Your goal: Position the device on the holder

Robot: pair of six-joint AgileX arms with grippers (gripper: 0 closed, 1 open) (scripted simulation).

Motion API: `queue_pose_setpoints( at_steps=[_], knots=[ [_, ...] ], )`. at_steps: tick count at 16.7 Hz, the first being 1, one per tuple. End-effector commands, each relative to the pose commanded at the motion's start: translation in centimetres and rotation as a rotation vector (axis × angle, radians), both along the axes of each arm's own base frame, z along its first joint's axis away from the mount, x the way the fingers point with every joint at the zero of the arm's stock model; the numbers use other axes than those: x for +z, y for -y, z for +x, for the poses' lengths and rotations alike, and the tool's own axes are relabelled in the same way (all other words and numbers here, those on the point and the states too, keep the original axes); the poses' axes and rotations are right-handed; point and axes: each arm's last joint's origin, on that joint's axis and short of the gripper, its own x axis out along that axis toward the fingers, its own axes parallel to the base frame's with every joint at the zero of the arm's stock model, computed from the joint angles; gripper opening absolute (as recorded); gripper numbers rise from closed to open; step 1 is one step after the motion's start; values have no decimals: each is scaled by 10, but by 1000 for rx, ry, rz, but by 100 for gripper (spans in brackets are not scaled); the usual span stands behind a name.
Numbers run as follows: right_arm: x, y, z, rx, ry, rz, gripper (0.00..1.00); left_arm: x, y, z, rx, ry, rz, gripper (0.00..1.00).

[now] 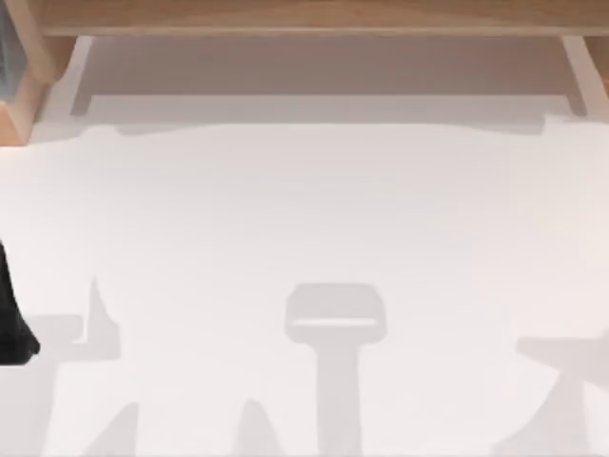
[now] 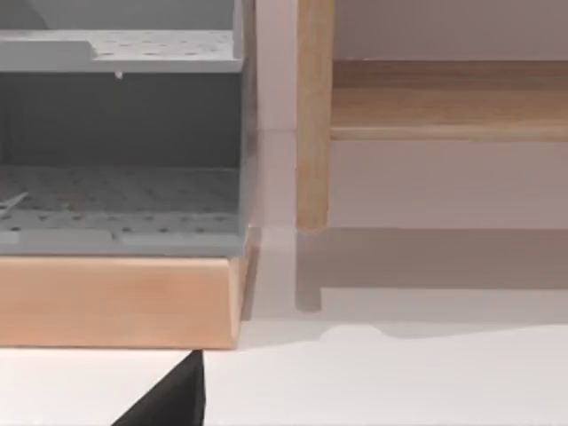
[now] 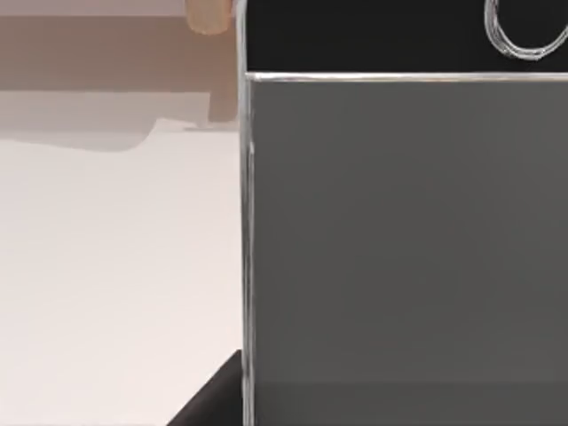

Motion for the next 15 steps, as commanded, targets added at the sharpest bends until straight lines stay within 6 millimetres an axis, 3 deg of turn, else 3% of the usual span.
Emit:
queue_pose_setpoints(
  at_steps=[2,15],
  knots=[
    [0,0,0,0,0,0,0,0,0,0,0,0,0,100],
    [0,0,0,0,0,0,98,0,0,0,0,0,0,100]
  ],
)
